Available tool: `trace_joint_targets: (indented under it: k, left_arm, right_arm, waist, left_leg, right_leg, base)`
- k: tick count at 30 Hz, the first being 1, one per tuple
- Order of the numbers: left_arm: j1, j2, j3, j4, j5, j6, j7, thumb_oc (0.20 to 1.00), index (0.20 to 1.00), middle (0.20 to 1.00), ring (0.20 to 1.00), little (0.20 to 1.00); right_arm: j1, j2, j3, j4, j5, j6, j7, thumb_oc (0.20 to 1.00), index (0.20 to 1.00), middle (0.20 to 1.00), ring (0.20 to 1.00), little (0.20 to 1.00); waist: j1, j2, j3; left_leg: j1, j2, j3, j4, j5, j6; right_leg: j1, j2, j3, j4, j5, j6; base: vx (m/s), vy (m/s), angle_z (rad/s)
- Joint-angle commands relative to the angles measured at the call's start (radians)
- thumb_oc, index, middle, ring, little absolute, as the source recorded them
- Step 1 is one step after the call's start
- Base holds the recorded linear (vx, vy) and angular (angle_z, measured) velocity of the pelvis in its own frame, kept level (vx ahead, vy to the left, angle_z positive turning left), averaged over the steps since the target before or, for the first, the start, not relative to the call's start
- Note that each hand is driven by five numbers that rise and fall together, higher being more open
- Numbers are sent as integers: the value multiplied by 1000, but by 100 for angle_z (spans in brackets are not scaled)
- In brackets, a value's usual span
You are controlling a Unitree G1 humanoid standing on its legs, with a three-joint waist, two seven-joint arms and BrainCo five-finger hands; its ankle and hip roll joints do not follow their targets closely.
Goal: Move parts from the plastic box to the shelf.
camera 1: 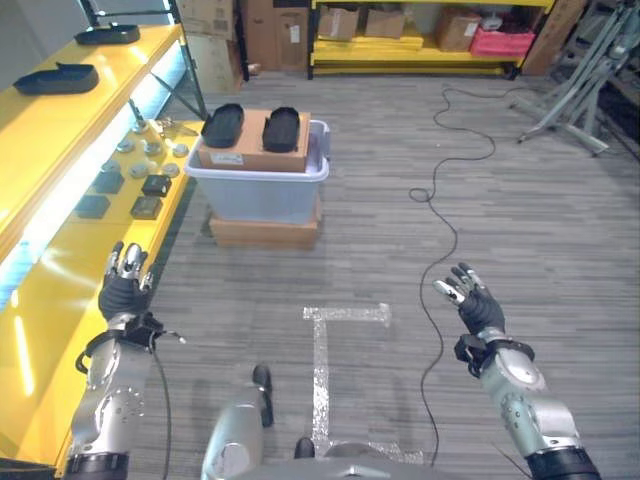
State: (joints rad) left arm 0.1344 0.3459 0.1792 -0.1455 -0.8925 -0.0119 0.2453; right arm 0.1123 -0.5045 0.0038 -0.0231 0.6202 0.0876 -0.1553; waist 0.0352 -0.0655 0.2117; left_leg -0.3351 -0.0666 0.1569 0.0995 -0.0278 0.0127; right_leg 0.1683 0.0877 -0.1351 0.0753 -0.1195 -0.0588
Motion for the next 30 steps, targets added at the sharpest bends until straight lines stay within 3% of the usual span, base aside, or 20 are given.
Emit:
trace_joint_targets:
  k: [1,3,5,8,9,10,15,17,18,20,22,25,27,30]
  left_arm:
    - [-4,23,30,-99,0,-70,-50,1000,1000,1000,1000,1000]
    - [-4,20,32,-99,29,-92,-59,1000,1000,1000,1000,1000]
    - [-3,35,28,-105,45,-125,-66,1000,1000,1000,1000,1000]
    - [-17,67,22,-121,55,-126,-63,1000,1000,1000,1000,1000]
    - [-34,72,18,-122,58,-114,-63,1000,1000,1000,1000,1000]
    - [-68,76,5,-129,83,-82,-62,1000,1000,1000,1000,1000]
    - [-107,70,-12,-135,135,-40,-72,1000,1000,1000,1000,1000]
    - [-109,74,-10,-130,153,-48,-77,1000,1000,1000,1000,1000]
    - [-102,81,-3,-131,137,-48,-95,1000,1000,1000,1000,1000]
    - [-103,87,-2,-129,139,-57,-100,1000,1000,1000,1000,1000]
    - [-108,101,-11,-129,118,-62,-108,1000,1000,1000,1000,1000]
    - [-107,112,-13,-133,105,-68,-113,1000,1000,1000,1000,1000]
    - [-86,111,2,-144,99,-64,-118,1000,1000,1000,1000,1000]
    - [-51,92,17,-149,88,-63,-128,1000,1000,1000,1000,1000]
  right_arm:
    - [37,-46,-27,-106,-46,-78,-18,1000,1000,1000,1000,1000]
    - [44,-49,-20,-114,-37,-85,-20,1000,1000,1000,1000,1000]
    - [17,-52,6,-114,-36,-90,-36,1000,1000,1000,1000,1000]
    - [-15,-43,20,-108,5,-91,-79,1000,1000,1000,1000,1000]
    - [-24,-35,22,-106,19,-98,-82,1000,1000,1000,1000,1000]
    - [-33,-9,25,-118,-2,-97,-96,1000,1000,1000,1000,1000]
    - [-56,38,39,-124,-57,-75,-100,1000,1000,1000,1000,1000]
    - [-52,55,47,-132,-71,-76,-102,1000,1000,1000,1000,1000]
    - [-54,67,51,-130,-74,-98,-96,1000,1000,1000,1000,1000]
    - [-59,64,47,-123,-69,-113,-85,1000,1000,1000,1000,1000]
    - [-64,49,19,-113,-55,-129,-65,1000,1000,1000,1000,1000]
    - [-57,37,-10,-123,-35,-118,-53,1000,1000,1000,1000,1000]
    - [-32,35,-44,-149,-35,-86,-20,1000,1000,1000,1000,1000]
    - [19,18,-77,-168,-39,-56,23,1000,1000,1000,1000,1000]
  waist:
    - [46,63,3]
    - [53,60,10]
    - [68,54,-3]
    - [95,41,-7]
    - [102,34,-12]
    - [110,21,-27]
    - [112,21,-45]
    - [107,31,-39]
    - [100,45,-20]
    - [90,52,-8]
    - [62,41,11]
    - [41,34,18]
    - [29,33,25]
    - [15,15,9]
  left_leg:
    - [31,87,-33,-95,269,-85]
    - [19,78,-26,-99,258,-84]
    - [30,86,-27,-67,195,-57]
    - [9,61,-52,98,141,-39]
    - [13,47,-51,123,120,-25]
    - [54,-3,-57,123,77,16]
    - [125,-75,-84,92,14,73]
    - [141,-68,-64,88,13,84]
    - [178,-45,-68,82,1,75]
    - [203,-33,-85,76,-3,68]
    - [241,-32,-128,72,-33,58]
    - [265,-30,-165,73,-67,52]
    - [299,-10,-191,72,-90,51]
    - [338,18,-181,39,-95,32]
  right_leg:
    - [-15,-74,-55,61,21,102]
    - [6,-88,-62,104,-24,107]
    - [24,-116,-53,144,-75,127]
    - [61,-175,-63,209,-110,148]
    - [69,-192,-75,232,-97,158]
    - [59,-235,-97,340,-19,198]
    - [-64,-302,-79,618,125,224]
    - [-122,-292,-94,595,117,208]
    - [-212,-273,-104,472,101,194]
    - [-252,-259,-95,365,118,190]
    - [-306,-245,-26,133,177,206]
    - [-339,-233,34,-38,230,228]
    - [-383,-226,58,-59,236,237]
    - [-331,-208,56,-76,238,243]
  base:
    - [576,192,-15]
    - [535,212,-12]
    - [554,259,-12]
    - [501,213,-29]
    - [604,293,-38]
    - [488,267,-45]
    - [367,223,-34]
    - [248,11,54]
    - [147,-117,11]
    - [133,-156,13]
    - [184,-248,46]
    - [197,-226,54]
    - [272,-279,49]
    - [319,-267,38]
